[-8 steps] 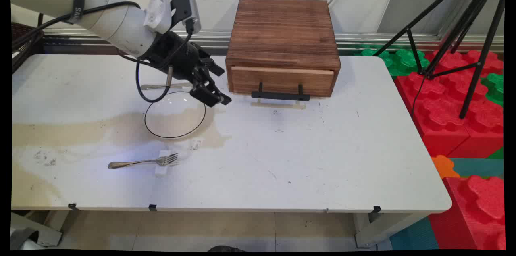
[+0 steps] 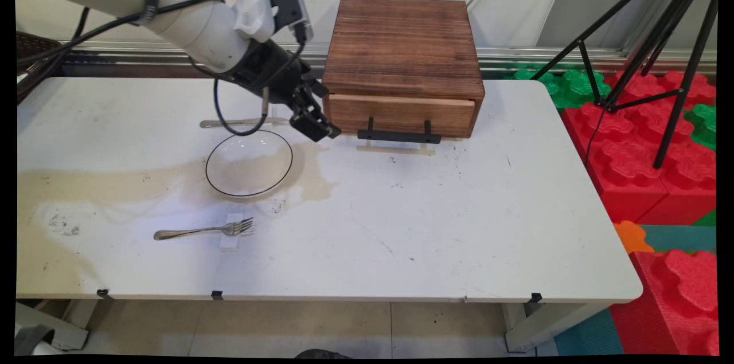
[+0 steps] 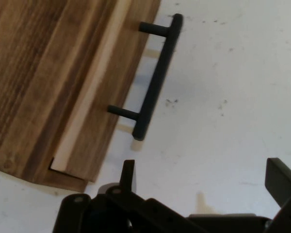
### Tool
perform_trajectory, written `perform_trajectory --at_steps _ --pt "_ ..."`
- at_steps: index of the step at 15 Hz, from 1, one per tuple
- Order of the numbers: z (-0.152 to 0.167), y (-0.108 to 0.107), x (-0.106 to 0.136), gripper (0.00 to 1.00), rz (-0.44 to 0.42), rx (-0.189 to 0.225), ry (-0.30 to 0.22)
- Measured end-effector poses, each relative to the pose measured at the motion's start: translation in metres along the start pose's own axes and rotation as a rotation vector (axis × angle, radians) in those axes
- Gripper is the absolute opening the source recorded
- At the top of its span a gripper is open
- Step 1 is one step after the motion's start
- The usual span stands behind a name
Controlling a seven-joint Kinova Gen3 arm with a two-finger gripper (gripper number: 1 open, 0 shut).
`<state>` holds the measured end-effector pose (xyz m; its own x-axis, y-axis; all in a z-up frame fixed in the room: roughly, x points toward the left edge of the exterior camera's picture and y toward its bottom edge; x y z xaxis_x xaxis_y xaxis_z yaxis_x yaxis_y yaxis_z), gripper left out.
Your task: Open the drawer
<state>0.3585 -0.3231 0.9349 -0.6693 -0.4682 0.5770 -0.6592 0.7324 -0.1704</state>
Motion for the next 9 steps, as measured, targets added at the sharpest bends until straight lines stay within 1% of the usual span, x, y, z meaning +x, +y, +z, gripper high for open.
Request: perform_trajectory --at_steps 4,9 --pt "0.017 0.003 0.020 1.00 0.032 0.032 -0.036" --pt "0.050 0.011 0.045 1.00 0.044 0.067 -0.079"
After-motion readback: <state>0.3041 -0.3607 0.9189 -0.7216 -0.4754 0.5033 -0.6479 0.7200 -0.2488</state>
